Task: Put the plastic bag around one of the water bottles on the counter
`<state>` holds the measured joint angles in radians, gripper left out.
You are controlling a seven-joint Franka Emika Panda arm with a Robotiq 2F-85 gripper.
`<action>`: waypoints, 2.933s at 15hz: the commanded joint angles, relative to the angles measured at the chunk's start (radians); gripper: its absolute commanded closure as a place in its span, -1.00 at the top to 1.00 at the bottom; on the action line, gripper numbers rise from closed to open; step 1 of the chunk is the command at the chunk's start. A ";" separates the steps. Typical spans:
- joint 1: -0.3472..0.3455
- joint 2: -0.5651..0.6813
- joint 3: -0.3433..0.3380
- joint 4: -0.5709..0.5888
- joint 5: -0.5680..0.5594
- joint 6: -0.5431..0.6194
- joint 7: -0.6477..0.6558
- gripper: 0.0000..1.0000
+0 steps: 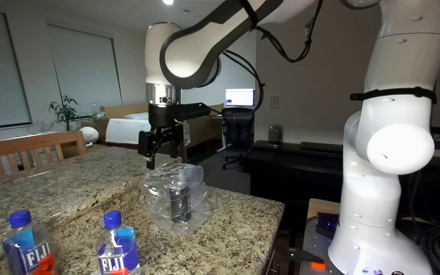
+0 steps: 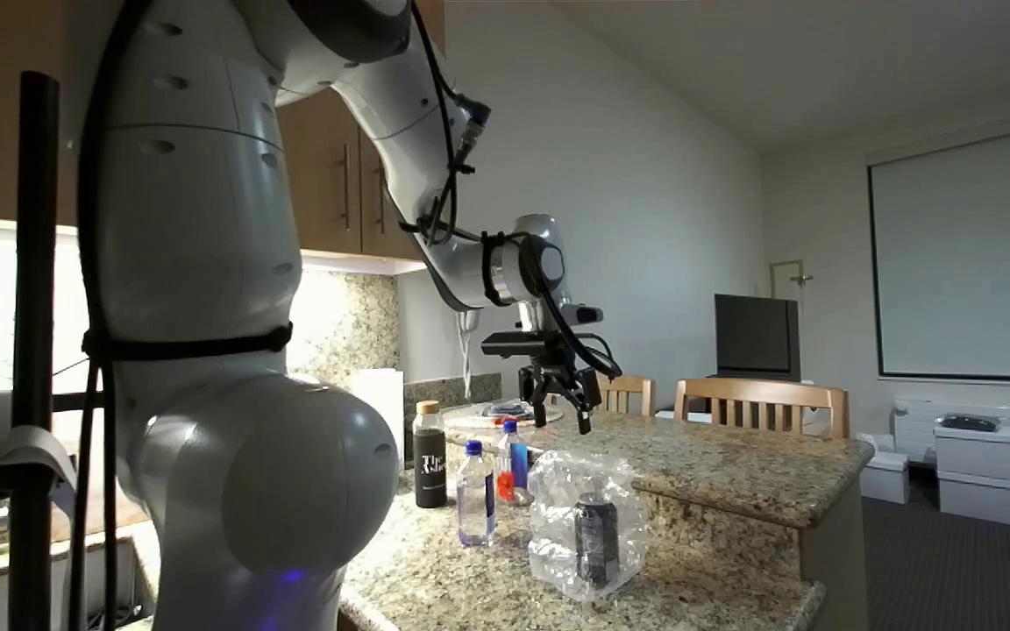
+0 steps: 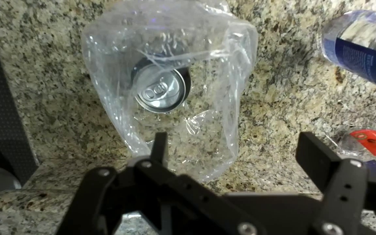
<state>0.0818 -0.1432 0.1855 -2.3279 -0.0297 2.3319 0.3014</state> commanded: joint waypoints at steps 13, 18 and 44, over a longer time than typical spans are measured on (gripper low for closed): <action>0.055 0.127 -0.038 -0.061 0.261 0.018 -0.312 0.50; 0.051 0.138 -0.042 -0.064 0.204 0.024 -0.278 -0.06; 0.020 0.073 -0.120 0.024 0.417 -0.086 -0.446 -0.76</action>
<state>0.1138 -0.0394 0.0662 -2.3289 0.4131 2.3020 -0.1328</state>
